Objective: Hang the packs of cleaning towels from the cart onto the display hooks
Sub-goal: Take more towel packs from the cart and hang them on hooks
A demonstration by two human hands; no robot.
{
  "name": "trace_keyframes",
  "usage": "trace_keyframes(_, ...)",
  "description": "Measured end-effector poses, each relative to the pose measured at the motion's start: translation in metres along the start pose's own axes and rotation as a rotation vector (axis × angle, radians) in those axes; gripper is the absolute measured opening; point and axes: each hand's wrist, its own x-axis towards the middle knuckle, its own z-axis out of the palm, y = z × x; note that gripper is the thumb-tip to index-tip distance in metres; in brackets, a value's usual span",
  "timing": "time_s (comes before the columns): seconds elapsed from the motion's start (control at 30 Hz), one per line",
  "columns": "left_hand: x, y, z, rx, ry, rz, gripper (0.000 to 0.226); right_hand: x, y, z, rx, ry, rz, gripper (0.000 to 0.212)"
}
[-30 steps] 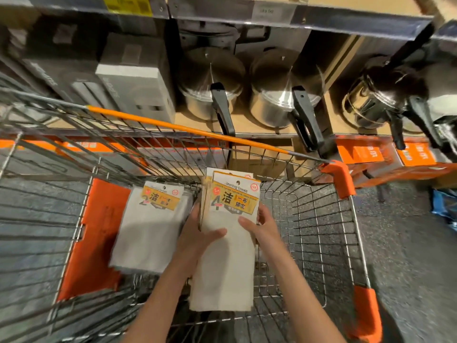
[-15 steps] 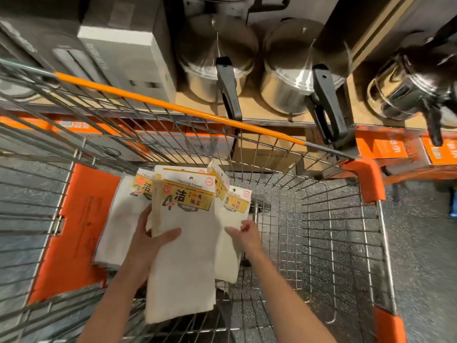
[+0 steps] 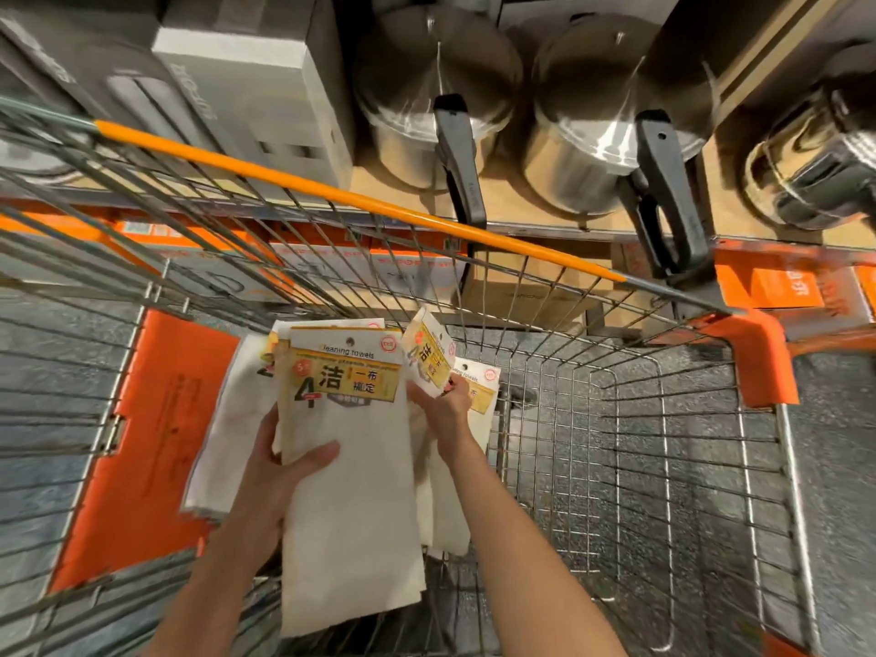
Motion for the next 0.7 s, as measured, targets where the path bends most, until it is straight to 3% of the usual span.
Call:
trace_keyframes(0.13,0.001,-0.003,-0.005,-0.028,0.018,-0.019,0.096,0.008,0.004,0.002,0.06,-0.022,0.087,0.069)
trace_keyframes(0.27,0.002,-0.002,-0.008,-0.046,0.024,-0.015,0.099,0.006,0.011,-0.008,0.1,0.006,0.068,0.042)
trace_keyframes(0.4,-0.002,-0.002,-0.008,-0.069,0.009,-0.013,0.092,-0.005,0.006,-0.025,0.196,-0.01,0.015,0.03)
trace_keyframes(0.53,-0.016,0.004,-0.002,-0.074,-0.011,-0.012,0.101,-0.026,-0.014,-0.047,0.161,-0.053,-0.012,0.025)
trace_keyframes(0.7,-0.042,0.026,0.005,-0.105,-0.025,0.041,0.1,-0.073,-0.057,-0.075,0.061,-0.053,-0.21,0.03)
